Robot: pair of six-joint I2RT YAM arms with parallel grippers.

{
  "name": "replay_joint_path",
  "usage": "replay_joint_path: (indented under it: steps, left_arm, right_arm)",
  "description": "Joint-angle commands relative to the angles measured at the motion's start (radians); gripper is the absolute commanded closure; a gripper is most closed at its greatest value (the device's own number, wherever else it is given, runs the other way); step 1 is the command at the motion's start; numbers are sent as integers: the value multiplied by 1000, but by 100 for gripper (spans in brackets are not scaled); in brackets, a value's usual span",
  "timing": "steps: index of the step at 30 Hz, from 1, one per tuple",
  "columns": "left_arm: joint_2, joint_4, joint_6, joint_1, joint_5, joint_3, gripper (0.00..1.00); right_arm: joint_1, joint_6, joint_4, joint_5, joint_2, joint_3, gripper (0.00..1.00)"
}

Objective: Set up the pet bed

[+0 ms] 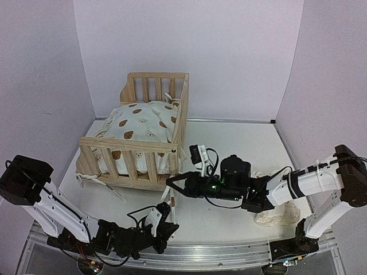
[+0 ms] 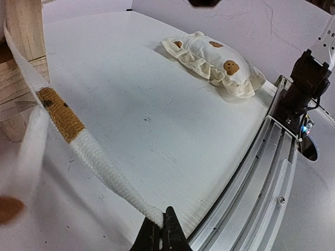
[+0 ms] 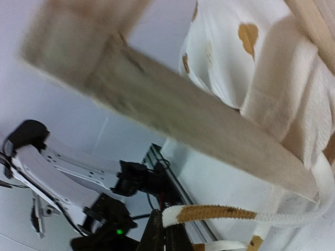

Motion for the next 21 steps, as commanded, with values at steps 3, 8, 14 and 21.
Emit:
replay_joint_path:
  steps: [3,8,14,21]
  left_arm:
    - [-98,42,60,-16,18,8,100]
    - [-143,39,94,-16,33,22,100]
    - [-263,25,25,8,-4,-51,100]
    - [-425,-15,2,36,9,-114,100]
  right_arm:
    - [51,-244,-376,112,37,147,100]
    - [62,-330,-733,47,10,288,63]
    - [-3,-411,-1007,-96,-210,245,29]
    - [-45,-674,-689,-159,-201,-24,23]
